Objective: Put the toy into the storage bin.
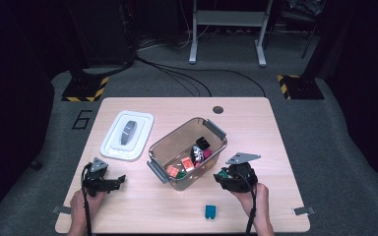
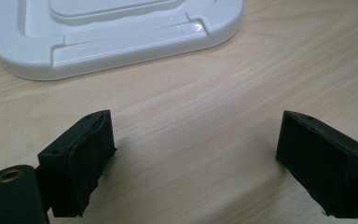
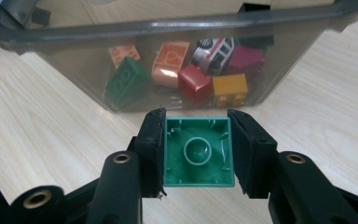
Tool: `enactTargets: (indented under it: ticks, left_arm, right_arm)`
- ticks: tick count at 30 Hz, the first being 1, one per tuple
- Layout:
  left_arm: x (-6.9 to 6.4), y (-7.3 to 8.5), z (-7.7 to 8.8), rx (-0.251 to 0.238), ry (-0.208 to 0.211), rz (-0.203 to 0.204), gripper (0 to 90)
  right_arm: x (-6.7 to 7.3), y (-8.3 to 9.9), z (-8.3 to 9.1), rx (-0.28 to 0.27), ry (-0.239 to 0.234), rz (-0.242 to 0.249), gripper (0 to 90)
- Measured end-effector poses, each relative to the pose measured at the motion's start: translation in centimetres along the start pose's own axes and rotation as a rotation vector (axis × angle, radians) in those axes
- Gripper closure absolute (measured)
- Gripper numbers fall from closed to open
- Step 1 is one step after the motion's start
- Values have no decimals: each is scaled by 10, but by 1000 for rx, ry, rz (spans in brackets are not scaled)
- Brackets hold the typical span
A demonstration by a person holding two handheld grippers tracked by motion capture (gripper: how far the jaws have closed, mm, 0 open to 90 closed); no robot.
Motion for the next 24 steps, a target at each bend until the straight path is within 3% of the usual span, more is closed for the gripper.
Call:
enactTargets:
  ticks: [24]
  left_arm:
    - [0, 0, 0, 5, 3, -1, 109]
  right_arm:
    - [-1, -49, -1, -49, -1, 42, 585]
Point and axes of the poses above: each handheld gripper's, and its own axes: z roughly backward along the jaws, y roughly out of its underside, x roughly to its left, the point moved 8 cm from there along -z, roughly forward along the jaws, and after that the axes turned 14 degrees about -x, right-handed, at the moved point
